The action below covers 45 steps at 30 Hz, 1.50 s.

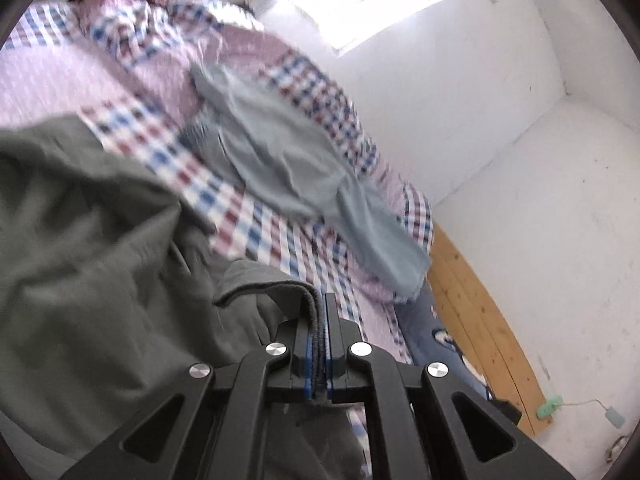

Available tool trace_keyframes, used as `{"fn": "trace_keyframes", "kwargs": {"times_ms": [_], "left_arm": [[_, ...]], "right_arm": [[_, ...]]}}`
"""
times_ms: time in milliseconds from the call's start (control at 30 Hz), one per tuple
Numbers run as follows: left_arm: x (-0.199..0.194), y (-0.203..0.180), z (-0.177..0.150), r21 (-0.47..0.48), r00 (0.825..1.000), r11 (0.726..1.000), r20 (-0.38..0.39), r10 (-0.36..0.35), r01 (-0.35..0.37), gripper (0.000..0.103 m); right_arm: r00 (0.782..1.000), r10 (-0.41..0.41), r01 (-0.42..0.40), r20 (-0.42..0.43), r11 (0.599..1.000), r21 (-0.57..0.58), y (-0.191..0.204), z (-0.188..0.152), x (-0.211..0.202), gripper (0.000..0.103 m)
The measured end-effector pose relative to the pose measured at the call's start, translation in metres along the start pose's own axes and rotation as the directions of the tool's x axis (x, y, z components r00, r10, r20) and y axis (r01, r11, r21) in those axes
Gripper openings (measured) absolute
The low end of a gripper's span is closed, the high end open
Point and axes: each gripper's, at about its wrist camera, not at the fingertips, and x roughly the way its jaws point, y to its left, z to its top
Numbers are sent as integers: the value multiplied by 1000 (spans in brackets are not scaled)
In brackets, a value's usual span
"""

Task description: Fold clothes

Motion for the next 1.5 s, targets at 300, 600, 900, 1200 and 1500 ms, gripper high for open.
{"fn": "trace_keyframes", "kwargs": {"times_ms": [300,600,900,1200,1500], "left_arm": [[-33,26,27,-51,990,999,136,25,-19,2],[-50,38,38,-56,979,998,198,47,-37,2],[-57,58,46,-86,972,992,208,106,-90,2],[-59,72,49,-93,972,988,186,140,-125,2],[-40,71,43,-67,984,988,105,145,-139,2]], "right_arm": [[994,-39,31,-103,997,-75,12,-12,26,52],[983,-38,38,-181,999,-6,0,-9,66,52],[977,-70,60,-202,997,-55,16,-3,88,51],[963,-119,96,-241,990,-106,28,-5,106,13],[935,-356,354,0,929,-111,21,16,64,3]]}}
